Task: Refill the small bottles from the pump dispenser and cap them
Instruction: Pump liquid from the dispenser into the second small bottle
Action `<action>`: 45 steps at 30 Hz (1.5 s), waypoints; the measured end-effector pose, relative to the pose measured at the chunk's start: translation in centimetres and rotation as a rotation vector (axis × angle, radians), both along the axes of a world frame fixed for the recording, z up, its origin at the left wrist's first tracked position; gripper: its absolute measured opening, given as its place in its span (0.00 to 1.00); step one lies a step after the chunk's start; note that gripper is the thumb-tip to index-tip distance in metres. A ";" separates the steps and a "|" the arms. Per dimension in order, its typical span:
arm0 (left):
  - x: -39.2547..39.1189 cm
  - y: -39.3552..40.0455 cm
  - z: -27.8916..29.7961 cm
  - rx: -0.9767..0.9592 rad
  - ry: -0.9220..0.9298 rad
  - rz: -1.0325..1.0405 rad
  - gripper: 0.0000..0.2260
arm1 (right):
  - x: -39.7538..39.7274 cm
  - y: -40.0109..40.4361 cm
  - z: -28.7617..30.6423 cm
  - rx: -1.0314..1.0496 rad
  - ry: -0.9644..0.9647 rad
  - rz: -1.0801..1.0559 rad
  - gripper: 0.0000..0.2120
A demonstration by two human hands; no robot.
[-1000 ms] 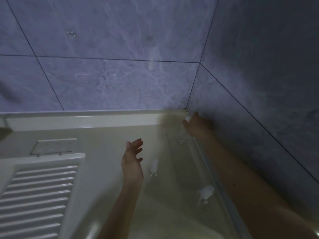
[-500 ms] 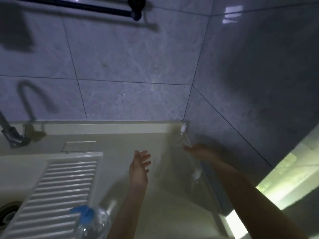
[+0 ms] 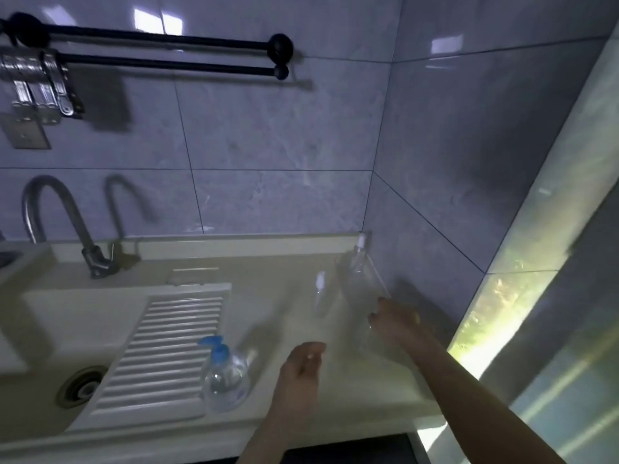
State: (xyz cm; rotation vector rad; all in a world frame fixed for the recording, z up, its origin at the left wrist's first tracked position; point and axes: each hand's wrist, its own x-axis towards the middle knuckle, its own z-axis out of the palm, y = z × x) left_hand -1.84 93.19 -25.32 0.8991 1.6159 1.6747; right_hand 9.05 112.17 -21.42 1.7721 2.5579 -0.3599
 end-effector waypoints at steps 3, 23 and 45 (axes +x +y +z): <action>1.6 -2.5 -2.3 -0.089 0.269 -0.153 0.06 | 2.1 -0.6 1.0 -0.103 0.268 -0.043 0.14; 5.3 -17.2 -8.6 -0.356 0.175 0.049 0.24 | 8.9 -19.2 -12.4 -1.240 0.909 -0.499 0.18; 7.8 -22.3 -8.4 -0.460 0.150 0.120 0.12 | 10.7 -27.3 -12.8 -1.067 0.921 -0.163 0.13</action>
